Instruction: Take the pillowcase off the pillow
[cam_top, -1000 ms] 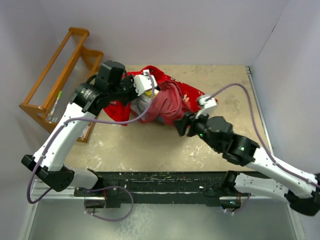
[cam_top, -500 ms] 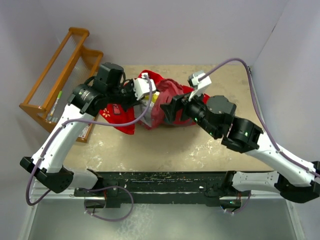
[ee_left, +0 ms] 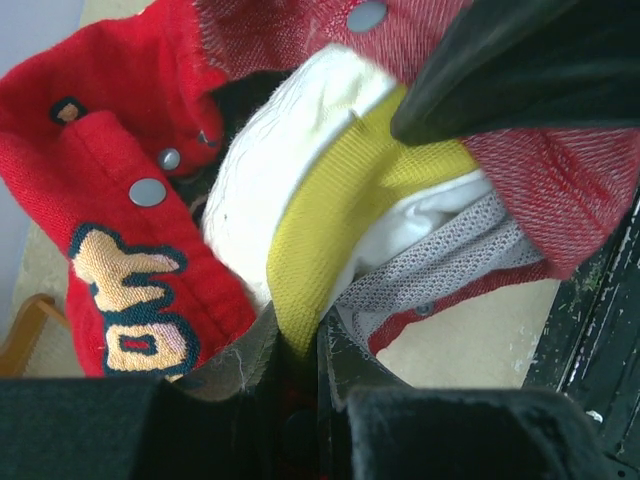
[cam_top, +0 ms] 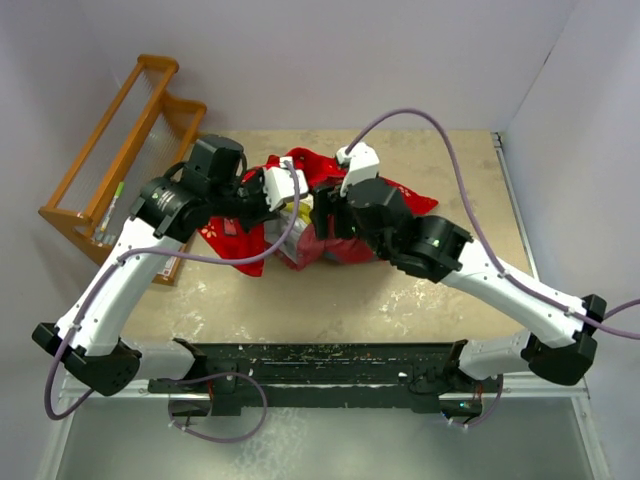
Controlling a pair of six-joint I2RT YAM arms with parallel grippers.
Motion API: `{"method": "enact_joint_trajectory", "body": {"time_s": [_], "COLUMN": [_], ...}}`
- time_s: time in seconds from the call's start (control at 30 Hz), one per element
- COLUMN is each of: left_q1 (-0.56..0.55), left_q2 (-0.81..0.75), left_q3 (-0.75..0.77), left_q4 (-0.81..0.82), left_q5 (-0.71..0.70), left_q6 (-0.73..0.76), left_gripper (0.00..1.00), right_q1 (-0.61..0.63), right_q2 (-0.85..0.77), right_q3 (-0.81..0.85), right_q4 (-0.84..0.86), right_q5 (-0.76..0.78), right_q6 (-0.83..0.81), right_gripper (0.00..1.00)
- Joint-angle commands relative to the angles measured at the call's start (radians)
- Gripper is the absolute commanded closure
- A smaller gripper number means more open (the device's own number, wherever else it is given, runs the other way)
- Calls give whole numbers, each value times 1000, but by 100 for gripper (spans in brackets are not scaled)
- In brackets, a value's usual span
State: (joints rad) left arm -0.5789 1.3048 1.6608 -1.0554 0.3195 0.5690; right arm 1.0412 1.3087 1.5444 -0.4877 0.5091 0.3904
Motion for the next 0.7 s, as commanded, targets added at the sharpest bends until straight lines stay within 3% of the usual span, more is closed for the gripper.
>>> {"method": "enact_joint_trajectory", "body": {"time_s": [0.0,0.07,0.17,0.23,0.37,0.67], "left_q1": [-2,-2,-1,-2,-4,-4], "left_q2": [-62,-68,-77,-78,-70,-40], "left_q3": [11,8,2,-2,-4,-7], "left_q4": [94,90,90,93,106,142], "left_q5": [36,30,23,20,-9,-107], "left_q6": [7,10,19,17,8,-3], "left_gripper": [100,100,100,100,100,100], "right_q1": [-3,-4,-7,-10,-11,-15], "right_q2": [-20,-56,-118,-166,-272,-450], "right_q3": [-103,-131,-158,-175,-235,-389], "right_q4": [26,54,88,104,136,78], "right_q5": [-23,-13,11,27,33,65], "right_q6": [132,156,173,181,185,263], "right_gripper": [30,46,79,90,100,97]}}
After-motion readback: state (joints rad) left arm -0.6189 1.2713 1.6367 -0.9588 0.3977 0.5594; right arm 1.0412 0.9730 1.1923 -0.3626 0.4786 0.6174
